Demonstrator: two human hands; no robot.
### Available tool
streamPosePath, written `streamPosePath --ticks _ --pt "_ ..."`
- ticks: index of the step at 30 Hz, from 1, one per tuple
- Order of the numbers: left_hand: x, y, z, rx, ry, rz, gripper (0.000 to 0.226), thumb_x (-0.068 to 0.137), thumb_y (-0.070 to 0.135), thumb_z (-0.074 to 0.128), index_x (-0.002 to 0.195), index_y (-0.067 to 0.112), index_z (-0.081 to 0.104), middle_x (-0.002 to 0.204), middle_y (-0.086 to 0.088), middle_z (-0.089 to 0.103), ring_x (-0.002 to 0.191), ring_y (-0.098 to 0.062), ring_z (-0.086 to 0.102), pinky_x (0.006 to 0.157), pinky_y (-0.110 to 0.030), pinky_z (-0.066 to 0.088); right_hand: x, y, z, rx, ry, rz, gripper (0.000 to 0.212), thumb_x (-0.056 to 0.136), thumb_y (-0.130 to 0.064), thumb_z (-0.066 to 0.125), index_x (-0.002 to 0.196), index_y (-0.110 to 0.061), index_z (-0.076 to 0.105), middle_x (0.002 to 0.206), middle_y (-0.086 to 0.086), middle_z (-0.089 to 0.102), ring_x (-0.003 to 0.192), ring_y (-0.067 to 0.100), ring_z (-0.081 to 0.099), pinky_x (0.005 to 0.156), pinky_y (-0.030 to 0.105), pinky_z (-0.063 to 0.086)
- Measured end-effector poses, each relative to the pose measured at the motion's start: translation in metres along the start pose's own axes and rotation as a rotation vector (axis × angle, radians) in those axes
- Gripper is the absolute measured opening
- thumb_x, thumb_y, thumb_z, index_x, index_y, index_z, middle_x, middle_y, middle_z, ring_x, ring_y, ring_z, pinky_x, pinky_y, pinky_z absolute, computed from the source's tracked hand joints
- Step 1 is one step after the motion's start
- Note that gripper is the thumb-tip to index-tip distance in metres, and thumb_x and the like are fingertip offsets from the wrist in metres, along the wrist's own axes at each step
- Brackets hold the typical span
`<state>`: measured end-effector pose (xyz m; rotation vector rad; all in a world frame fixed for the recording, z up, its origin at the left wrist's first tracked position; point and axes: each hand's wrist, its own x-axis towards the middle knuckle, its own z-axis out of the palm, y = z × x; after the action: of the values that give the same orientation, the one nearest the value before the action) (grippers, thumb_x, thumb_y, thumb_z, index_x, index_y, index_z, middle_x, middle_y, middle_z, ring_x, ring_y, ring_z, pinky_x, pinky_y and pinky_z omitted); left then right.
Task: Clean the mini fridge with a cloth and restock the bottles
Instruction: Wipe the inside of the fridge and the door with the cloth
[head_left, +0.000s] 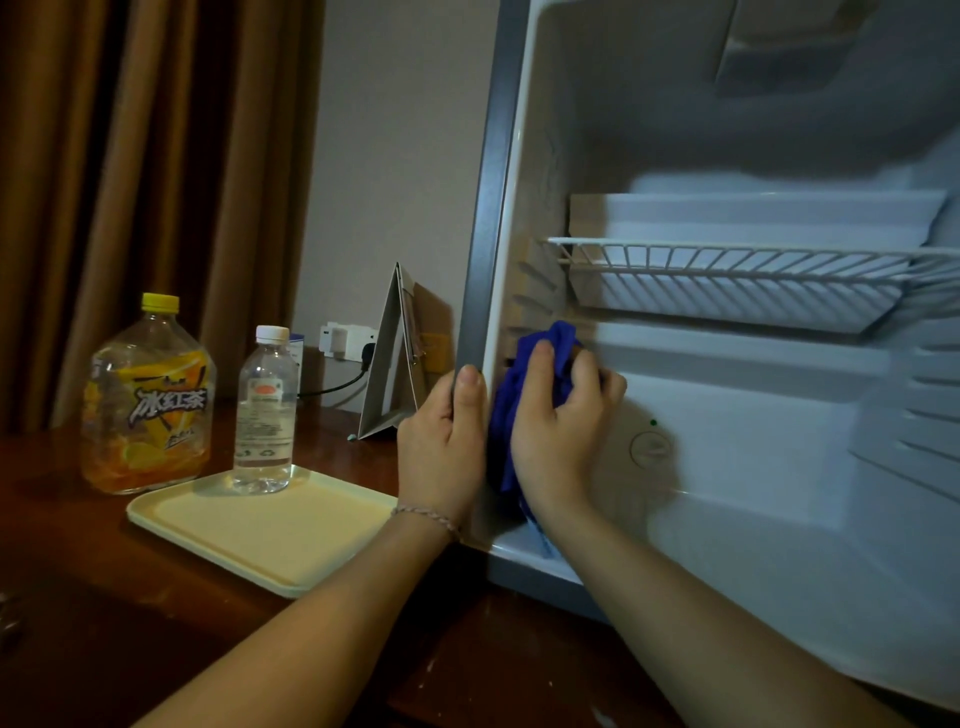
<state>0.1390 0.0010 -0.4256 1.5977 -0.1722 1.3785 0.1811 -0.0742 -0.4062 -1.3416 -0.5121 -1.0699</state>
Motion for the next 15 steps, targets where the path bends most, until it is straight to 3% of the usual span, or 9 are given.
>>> streamPosePath --ticks 2,4,7,10,15 --pt "0.000 0.000 0.000 0.000 0.006 0.002 0.045 0.093 0.055 0.031 0.068 0.024 0.051 0.056 0.012 0.053 0.053 -0.002 0.049 0.053 -0.012 0.039 -0.002 -0.001 0.003 -0.004 0.041 -0.082 0.020 0.097 -0.034 0.060 0.083 -0.021 0.057 0.100 -0.002 0.044 0.081 -0.008 0.048 0.075 0.001 0.034" --pt "0.000 0.000 0.000 -0.014 0.015 -0.004 0.046 0.091 0.056 0.031 0.068 0.022 0.052 0.054 0.010 0.052 0.052 -0.001 0.050 0.053 -0.011 0.039 -0.003 0.000 0.009 -0.026 0.079 -0.131 0.022 0.097 -0.039 0.058 0.087 -0.019 0.062 0.104 0.000 0.045 0.087 0.007 0.050 0.079 0.011 0.039" --pt "-0.001 0.000 0.001 -0.007 0.022 0.005 0.044 0.095 0.051 0.034 0.068 0.022 0.052 0.054 0.011 0.053 0.052 -0.001 0.049 0.053 -0.011 0.039 0.005 -0.001 0.016 -0.036 0.102 -0.048 0.019 0.098 -0.037 0.059 0.087 -0.021 0.060 0.105 0.002 0.046 0.092 0.023 0.054 0.076 0.022 0.039" --pt "-0.002 0.000 0.001 0.022 0.022 0.001 0.040 0.102 0.039 0.037 0.068 0.023 0.051 0.056 0.015 0.053 0.052 0.000 0.048 0.052 -0.011 0.037 0.017 0.006 0.018 -0.041 0.070 0.053 0.021 0.099 -0.043 0.054 0.088 -0.025 0.057 0.110 0.005 0.046 0.098 0.030 0.055 0.081 0.033 0.043" --pt "-0.001 -0.004 0.002 0.030 0.036 0.033 0.039 0.104 0.036 0.038 0.068 0.025 0.048 0.056 0.014 0.051 0.051 -0.001 0.047 0.051 -0.012 0.034 0.039 0.031 0.019 -0.124 -0.009 0.140 0.027 0.101 -0.047 0.050 0.097 -0.022 0.060 0.116 0.010 0.046 0.104 0.036 0.054 0.081 0.033 0.038"
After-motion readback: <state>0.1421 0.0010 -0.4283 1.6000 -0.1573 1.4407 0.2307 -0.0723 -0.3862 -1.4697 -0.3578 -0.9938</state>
